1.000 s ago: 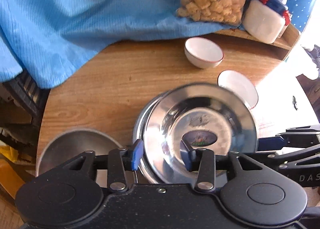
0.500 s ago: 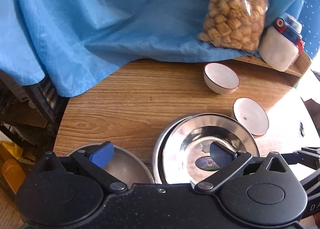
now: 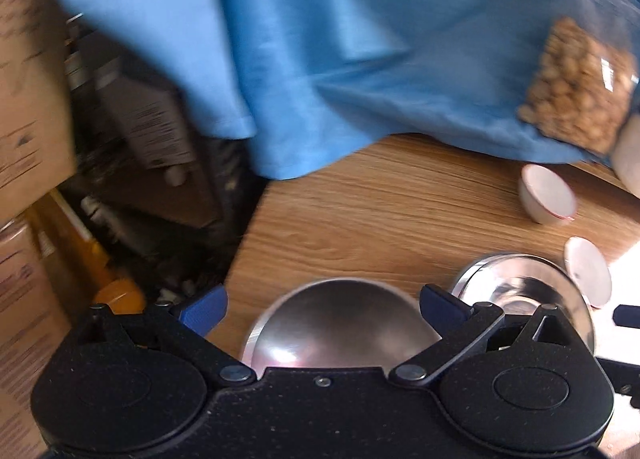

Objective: Organize plates and bowls
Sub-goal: 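Move the left gripper to the deep steel bowl and grasp its rim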

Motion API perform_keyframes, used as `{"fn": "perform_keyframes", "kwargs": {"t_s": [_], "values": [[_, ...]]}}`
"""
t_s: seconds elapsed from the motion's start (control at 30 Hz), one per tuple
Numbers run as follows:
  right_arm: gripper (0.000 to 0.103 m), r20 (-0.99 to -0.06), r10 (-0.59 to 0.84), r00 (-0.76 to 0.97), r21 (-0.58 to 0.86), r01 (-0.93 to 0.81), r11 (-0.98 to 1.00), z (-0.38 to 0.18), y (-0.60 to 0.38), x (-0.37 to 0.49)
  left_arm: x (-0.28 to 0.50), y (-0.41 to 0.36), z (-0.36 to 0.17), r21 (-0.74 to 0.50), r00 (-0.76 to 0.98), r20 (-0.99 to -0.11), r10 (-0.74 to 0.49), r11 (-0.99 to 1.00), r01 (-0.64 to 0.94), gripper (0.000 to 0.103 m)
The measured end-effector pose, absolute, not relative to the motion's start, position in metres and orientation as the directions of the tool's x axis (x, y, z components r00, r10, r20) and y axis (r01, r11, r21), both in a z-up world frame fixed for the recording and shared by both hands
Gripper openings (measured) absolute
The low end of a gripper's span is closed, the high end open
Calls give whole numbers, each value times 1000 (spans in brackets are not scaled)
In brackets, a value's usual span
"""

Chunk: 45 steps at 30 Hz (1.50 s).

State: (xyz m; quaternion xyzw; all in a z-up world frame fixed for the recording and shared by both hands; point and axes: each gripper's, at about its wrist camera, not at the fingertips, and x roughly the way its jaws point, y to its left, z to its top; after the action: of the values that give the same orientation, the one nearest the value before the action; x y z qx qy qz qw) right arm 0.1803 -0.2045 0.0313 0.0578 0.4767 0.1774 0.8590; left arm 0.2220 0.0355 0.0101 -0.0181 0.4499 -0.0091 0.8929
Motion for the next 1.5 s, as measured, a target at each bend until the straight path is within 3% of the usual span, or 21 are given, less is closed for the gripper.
{"fn": "perform_keyframes", "kwargs": {"t_s": [0.47,0.93,1.0,1.17,1.23,1.3,1.4,1.5], "values": [[102,-804,436,404,187,-524,831,17,-125,213,186,76,-13,-43,502,-863,46,985,-166,102],[101,-808,448,383,184,-559,809,10,-113,221,179,70,-22,-25,469,-882,55,986,-163,102],[95,-805,454,382,181,-570,801,8,-111,221,179,70,-23,-23,465,-883,55,987,-159,102],[79,-808,461,366,182,-588,788,0,-103,227,181,69,-25,-36,456,-889,38,988,-152,89],[76,-804,485,344,224,-580,783,-1,-101,230,180,71,-26,-76,448,-894,-2,986,-146,75],[70,-797,507,328,263,-566,781,-3,-99,233,179,71,-28,-104,442,-896,-30,984,-144,68],[62,-798,511,320,273,-563,780,-7,-94,234,180,71,-31,-125,429,-902,-52,982,-143,47],[57,-800,519,300,290,-563,774,-9,-89,235,180,76,-34,-184,430,-897,-102,971,-154,39]]}}
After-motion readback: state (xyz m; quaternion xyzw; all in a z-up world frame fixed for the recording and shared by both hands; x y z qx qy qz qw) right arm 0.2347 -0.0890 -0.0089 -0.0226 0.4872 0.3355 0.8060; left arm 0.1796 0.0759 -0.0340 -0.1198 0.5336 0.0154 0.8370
